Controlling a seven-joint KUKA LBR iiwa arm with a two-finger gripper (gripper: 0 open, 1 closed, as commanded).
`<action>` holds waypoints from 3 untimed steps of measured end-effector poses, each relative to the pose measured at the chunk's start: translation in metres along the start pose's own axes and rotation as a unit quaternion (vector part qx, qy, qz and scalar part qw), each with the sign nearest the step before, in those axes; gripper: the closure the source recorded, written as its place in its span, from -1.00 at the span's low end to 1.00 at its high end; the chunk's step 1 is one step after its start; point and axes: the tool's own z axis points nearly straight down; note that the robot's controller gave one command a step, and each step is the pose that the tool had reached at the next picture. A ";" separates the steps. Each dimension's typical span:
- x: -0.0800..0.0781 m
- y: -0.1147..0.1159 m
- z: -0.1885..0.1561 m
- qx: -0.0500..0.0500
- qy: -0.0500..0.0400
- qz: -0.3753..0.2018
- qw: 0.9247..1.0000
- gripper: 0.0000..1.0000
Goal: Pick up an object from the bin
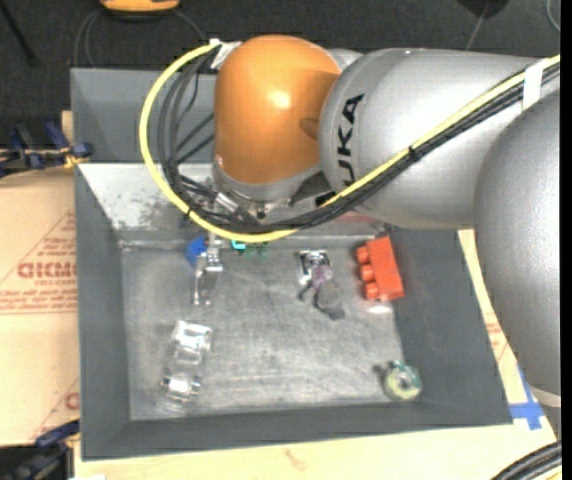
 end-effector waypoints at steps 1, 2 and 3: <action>-0.052 -0.088 0.140 0.002 0.002 0.073 0.997 -1.00; -0.048 -0.033 0.154 0.001 -0.002 -0.048 0.999 -1.00; -0.049 -0.033 0.152 -0.001 -0.005 -0.045 0.999 1.00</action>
Offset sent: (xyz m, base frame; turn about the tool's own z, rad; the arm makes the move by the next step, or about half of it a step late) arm 0.0526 -0.0837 -0.1355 0.1412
